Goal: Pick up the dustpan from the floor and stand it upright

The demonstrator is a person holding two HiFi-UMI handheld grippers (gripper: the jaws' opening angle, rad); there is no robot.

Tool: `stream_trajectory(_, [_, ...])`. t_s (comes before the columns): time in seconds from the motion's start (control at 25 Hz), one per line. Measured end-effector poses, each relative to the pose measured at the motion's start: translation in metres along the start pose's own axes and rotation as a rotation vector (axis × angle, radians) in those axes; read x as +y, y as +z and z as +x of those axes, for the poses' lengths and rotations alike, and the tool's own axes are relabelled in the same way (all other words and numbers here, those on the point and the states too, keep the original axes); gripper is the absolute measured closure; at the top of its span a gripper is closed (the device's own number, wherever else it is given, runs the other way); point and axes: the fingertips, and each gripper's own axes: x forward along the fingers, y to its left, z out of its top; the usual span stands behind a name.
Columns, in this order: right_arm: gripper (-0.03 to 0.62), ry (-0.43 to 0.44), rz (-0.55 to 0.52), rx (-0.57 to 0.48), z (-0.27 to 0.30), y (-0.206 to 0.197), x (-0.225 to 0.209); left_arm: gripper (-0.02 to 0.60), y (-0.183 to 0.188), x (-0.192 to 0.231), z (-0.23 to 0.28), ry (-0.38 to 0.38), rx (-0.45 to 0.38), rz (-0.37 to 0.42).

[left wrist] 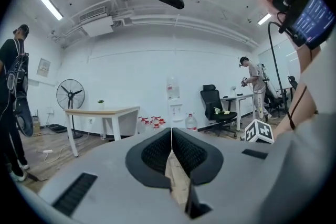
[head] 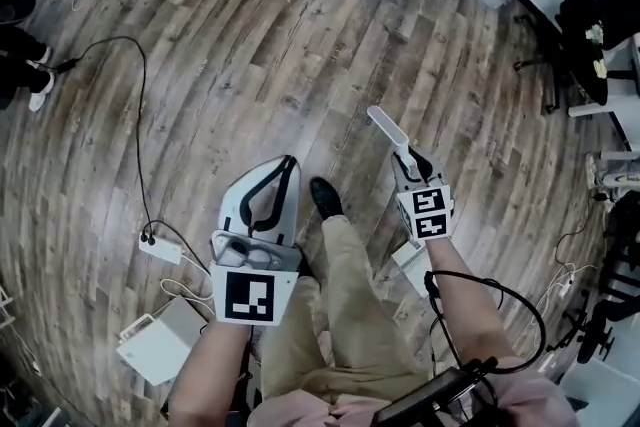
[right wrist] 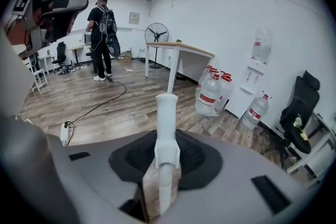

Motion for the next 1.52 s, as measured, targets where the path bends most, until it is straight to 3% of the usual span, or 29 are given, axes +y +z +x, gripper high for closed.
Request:
stream_trajectory(0.2, [0.483, -0.038, 0.018, -0.051, -0.075, -0.01, -0.01, 0.568, 0.03, -0.038, -0.036, -0.006, -0.012, -0.104])
stream_trajectory(0.4, [0.482, -0.059, 0.041, -0.081, -0.137, -0.027, -0.024, 0.568, 0.056, -0.075, -0.062, -0.015, -0.018, -0.129])
stream_trajectory(0.56, [0.48, -0.08, 0.067, -0.115, -0.185, -0.043, -0.038, 0.568, 0.085, -0.105, -0.073, -0.025, -0.031, -0.118])
stream_trajectory(0.8, [0.479, -0.104, 0.102, -0.182, -0.249, -0.069, -0.043, 0.568, 0.133, -0.161, -0.091, -0.061, -0.115, -0.079])
stream_trajectory(1.08, [0.477, -0.167, 0.174, -0.233, -0.331, -0.12, -0.059, 0.568, 0.174, -0.246, -0.113, -0.158, -0.14, -0.029])
stream_trajectory(1.52, [0.476, -0.301, 0.316, -0.226, -0.429, -0.203, -0.078, 0.568, 0.22, -0.351, -0.143, -0.312, -0.178, 0.021])
